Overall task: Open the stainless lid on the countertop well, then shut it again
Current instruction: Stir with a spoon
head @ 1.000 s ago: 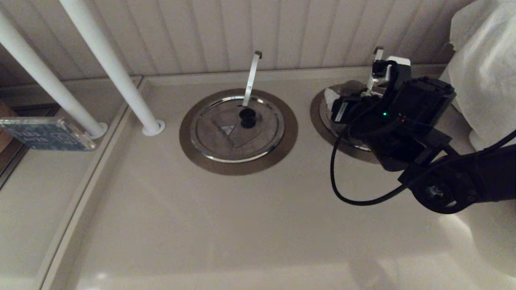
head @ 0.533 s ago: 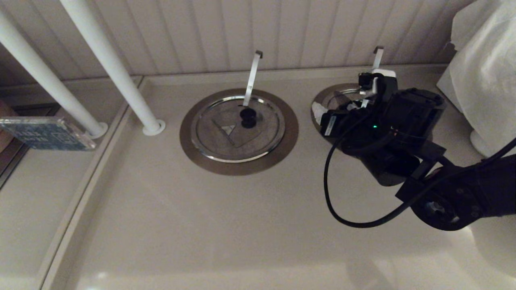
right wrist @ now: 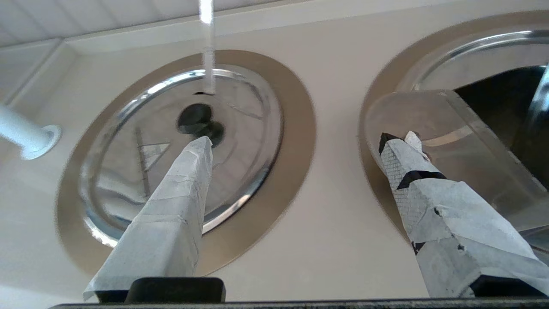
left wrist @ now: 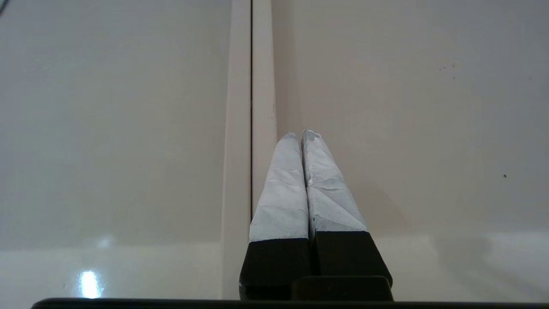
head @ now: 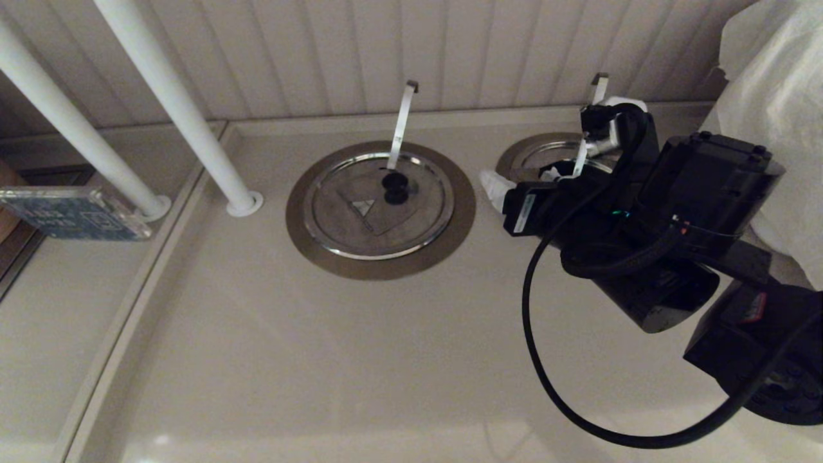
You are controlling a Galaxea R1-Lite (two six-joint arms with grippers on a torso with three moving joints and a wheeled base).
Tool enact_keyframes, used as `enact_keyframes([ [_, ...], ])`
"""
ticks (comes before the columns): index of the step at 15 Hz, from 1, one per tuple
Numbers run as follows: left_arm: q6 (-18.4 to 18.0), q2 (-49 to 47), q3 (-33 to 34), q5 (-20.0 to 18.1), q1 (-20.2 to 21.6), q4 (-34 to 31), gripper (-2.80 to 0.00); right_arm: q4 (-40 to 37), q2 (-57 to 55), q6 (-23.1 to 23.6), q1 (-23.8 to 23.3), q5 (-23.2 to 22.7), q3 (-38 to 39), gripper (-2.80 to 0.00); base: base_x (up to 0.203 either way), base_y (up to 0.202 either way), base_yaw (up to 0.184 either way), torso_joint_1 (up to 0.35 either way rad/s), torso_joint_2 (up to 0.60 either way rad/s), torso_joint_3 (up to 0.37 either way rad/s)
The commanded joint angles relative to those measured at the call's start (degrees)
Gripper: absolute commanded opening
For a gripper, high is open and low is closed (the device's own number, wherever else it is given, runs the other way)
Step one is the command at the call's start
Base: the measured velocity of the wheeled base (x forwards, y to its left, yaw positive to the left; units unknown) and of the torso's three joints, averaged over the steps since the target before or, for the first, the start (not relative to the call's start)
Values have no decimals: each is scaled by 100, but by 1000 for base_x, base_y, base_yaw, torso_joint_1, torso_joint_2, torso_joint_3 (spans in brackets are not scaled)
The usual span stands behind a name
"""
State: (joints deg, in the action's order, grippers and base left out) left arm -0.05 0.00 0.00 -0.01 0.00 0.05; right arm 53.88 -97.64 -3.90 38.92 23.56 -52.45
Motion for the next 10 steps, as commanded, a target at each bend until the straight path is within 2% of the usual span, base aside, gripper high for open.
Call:
enact_keyframes([
  [1, 1, 9, 0, 1, 0, 4, -280, 44, 106, 34, -224, 3, -69, 0, 0, 0, 0, 0, 0, 0],
  [3, 4, 0, 0, 1, 0, 0, -280, -3, 69, 123, -849, -12, -323, 0, 0, 0, 0, 0, 0, 0],
  [6, 1, 5, 0, 1, 0, -2, -280, -543, -416, 275, -1688, -46, -1413, 0, 0, 0, 0, 0, 0, 0],
  [10, 5, 8, 0, 1, 0, 4, -280, -1630, -1375, 415, -2243, -111, -2956, 0, 0, 0, 0, 0, 0, 0],
])
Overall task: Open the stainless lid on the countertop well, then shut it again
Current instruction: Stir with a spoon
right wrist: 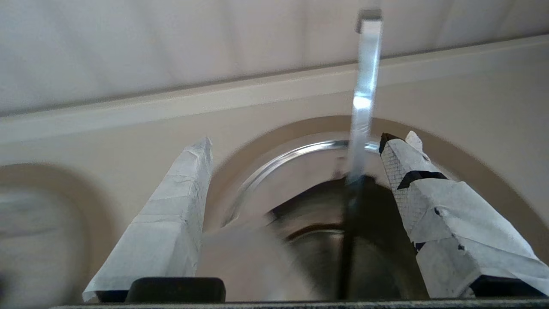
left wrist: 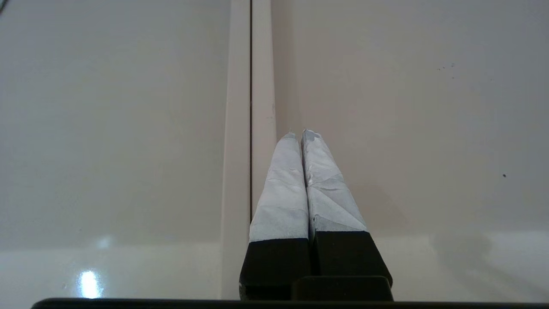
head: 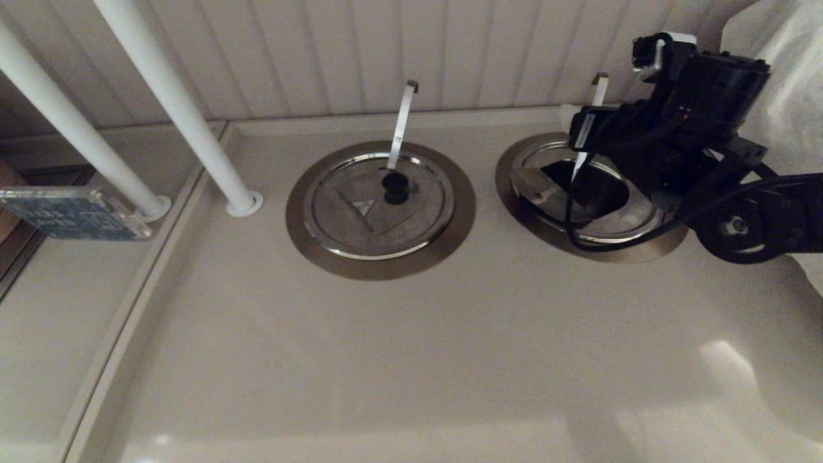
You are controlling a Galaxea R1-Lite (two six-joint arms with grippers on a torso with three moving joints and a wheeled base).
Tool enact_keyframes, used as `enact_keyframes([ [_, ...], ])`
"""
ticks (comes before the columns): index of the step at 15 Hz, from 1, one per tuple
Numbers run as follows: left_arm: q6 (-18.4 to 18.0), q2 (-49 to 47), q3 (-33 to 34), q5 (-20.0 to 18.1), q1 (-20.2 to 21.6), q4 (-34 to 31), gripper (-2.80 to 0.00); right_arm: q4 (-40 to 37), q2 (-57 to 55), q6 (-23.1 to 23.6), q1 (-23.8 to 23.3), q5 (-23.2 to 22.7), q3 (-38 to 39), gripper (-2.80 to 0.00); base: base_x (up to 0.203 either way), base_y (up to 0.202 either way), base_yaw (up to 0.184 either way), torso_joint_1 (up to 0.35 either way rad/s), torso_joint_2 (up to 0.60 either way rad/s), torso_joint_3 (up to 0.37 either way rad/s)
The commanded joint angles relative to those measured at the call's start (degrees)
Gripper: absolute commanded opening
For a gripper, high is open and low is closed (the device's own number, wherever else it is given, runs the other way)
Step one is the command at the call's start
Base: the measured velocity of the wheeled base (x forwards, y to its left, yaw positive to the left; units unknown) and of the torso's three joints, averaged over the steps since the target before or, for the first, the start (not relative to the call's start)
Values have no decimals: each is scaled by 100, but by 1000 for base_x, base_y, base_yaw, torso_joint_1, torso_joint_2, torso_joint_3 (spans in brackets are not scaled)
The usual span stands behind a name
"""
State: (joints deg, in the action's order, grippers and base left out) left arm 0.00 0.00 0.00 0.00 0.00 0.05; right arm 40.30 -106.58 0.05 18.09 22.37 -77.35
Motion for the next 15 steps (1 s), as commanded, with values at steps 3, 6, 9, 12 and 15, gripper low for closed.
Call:
enact_keyframes([
  [3, 0, 3, 0, 0, 0, 4, -280, -1426, -963, 108, -361, 7, -1496, 0, 0, 0, 0, 0, 0, 0],
  [6, 0, 0, 0, 0, 0, 4, -280, -2197, -1501, 155, -652, 12, -2536, 0, 0, 0, 0, 0, 0, 0],
  [9, -1, 9, 0, 0, 0, 4, -280, -2502, -2167, 163, -880, 12, -3438, 0, 0, 0, 0, 0, 0, 0],
  [12, 0, 0, 0, 0, 0, -5, -280, -2475, -2289, 384, -913, -5, -3621, 0, 0, 0, 0, 0, 0, 0],
  [15, -7, 0, -1, 0, 0, 4, -280, -2164, -2382, 298, -896, -12, -3612, 0, 0, 0, 0, 0, 0, 0],
])
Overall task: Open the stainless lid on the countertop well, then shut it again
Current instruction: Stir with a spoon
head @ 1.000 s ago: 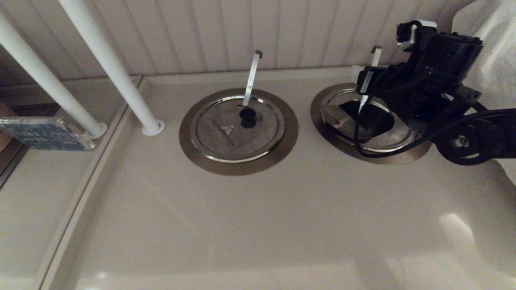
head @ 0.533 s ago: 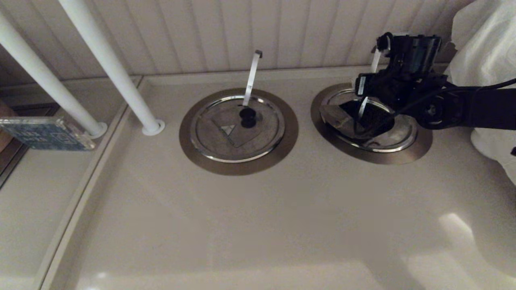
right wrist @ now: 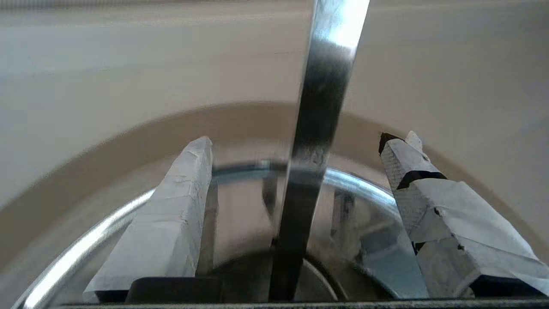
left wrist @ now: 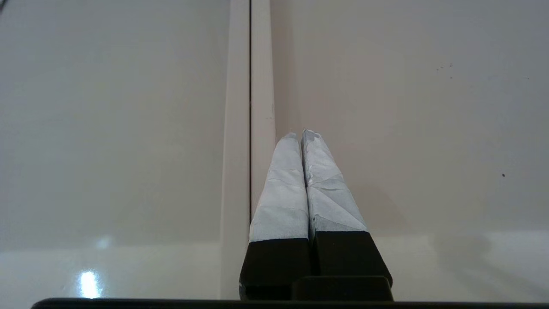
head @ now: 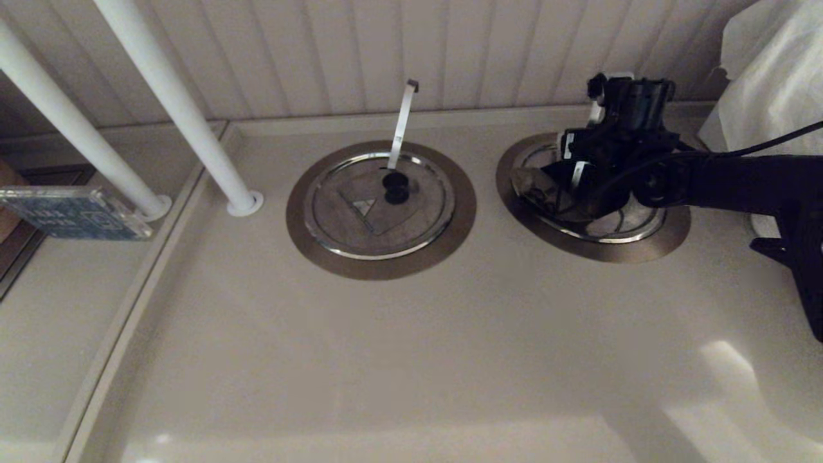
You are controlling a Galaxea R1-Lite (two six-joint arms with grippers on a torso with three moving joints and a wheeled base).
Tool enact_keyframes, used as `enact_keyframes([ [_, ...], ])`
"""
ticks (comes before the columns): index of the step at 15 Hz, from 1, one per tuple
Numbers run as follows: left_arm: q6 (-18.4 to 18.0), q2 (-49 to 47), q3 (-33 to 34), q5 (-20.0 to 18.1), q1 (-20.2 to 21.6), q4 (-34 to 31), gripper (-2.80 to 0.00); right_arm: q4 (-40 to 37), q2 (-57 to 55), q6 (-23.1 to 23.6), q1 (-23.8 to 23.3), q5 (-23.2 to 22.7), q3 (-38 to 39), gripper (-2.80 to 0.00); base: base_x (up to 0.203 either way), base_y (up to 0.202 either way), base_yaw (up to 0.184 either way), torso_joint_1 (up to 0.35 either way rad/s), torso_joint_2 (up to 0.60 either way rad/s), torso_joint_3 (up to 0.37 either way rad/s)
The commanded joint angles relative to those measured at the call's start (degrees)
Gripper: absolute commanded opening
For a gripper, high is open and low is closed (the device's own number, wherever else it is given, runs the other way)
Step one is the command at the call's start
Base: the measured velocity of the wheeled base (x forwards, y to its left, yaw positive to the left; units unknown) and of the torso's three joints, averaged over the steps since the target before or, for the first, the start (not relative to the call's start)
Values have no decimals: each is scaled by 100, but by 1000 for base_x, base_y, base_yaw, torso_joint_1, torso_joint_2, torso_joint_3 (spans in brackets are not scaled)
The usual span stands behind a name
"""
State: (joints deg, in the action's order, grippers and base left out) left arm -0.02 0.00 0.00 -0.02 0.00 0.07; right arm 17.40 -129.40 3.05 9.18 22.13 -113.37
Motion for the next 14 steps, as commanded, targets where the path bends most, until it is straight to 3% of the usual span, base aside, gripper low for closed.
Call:
enact_keyframes([
  [1, -6, 0, 0, 2, 0, 1, -280, 388, -161, 2, -16, 11, -9, 0, 0, 0, 0, 0, 0, 0],
  [7, -4, 0, 0, 2, 0, 0, -280, 1048, -351, -24, -57, -191, -9, 0, 0, 0, 0, 0, 0, 0],
  [8, 1, 9, 0, 2, 0, -6, -280, 1055, -361, -24, -57, -191, -9, -280, 0, 0, 0, 0, 0, 0],
  [14, 2, 0, 0, 2, 0, 1, -280, 1099, -437, -207, -171, -490, -9, -280, 0, 0, 0, 0, 0, 0],
])
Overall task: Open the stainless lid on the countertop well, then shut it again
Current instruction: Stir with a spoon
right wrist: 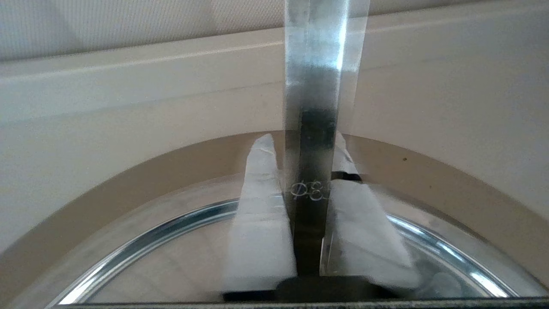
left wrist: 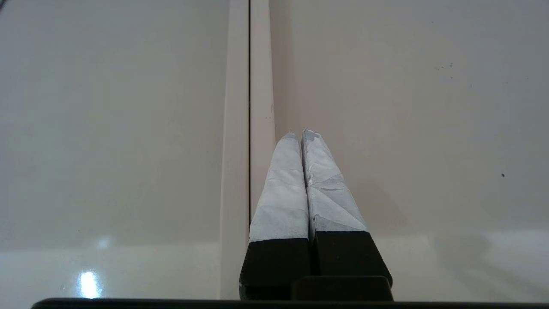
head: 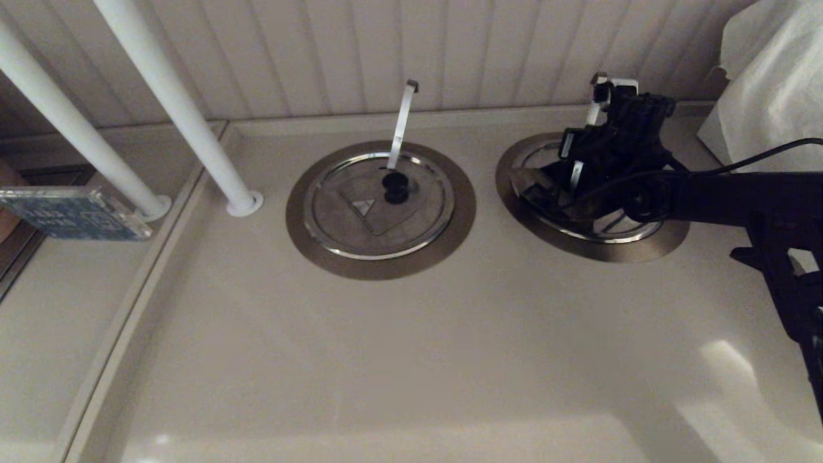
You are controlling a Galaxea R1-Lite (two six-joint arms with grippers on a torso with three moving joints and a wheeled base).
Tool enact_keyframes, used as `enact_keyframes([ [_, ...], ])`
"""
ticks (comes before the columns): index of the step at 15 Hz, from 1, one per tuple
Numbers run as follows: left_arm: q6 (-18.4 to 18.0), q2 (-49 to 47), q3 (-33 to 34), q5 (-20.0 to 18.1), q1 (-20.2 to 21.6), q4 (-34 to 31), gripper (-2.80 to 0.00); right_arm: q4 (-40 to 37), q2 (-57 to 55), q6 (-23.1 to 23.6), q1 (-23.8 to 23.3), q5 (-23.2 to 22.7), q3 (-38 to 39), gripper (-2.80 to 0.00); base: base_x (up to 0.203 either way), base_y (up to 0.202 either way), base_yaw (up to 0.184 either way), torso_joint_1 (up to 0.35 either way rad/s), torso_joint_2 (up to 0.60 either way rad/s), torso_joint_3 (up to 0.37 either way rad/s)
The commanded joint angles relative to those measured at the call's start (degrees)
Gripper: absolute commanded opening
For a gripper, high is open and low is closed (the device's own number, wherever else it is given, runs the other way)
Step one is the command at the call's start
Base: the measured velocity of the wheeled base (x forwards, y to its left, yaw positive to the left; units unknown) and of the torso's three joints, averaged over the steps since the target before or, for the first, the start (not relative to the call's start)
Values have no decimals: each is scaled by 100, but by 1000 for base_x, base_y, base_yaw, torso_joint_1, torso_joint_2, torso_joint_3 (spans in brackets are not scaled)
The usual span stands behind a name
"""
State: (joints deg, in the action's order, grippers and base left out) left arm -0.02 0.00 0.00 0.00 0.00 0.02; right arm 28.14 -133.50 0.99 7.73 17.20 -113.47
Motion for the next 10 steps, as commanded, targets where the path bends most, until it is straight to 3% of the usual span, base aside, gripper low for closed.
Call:
enact_keyframes([
  [1, 1, 9, 0, 0, 0, -1, -280, 51, -19, -2, -35, 3, 0, -280, 0, 0, 0, 0, 0, 0],
  [5, -2, 0, 0, 0, 0, 2, -280, 122, 149, -47, -112, 25, 58, -280, 0, 0, 0, 0, 0, 0],
  [10, 2, 2, 0, 0, 0, -2, -280, 122, 770, -268, -114, 47, 693, -280, 0, 0, 0, 0, 0, 0],
])
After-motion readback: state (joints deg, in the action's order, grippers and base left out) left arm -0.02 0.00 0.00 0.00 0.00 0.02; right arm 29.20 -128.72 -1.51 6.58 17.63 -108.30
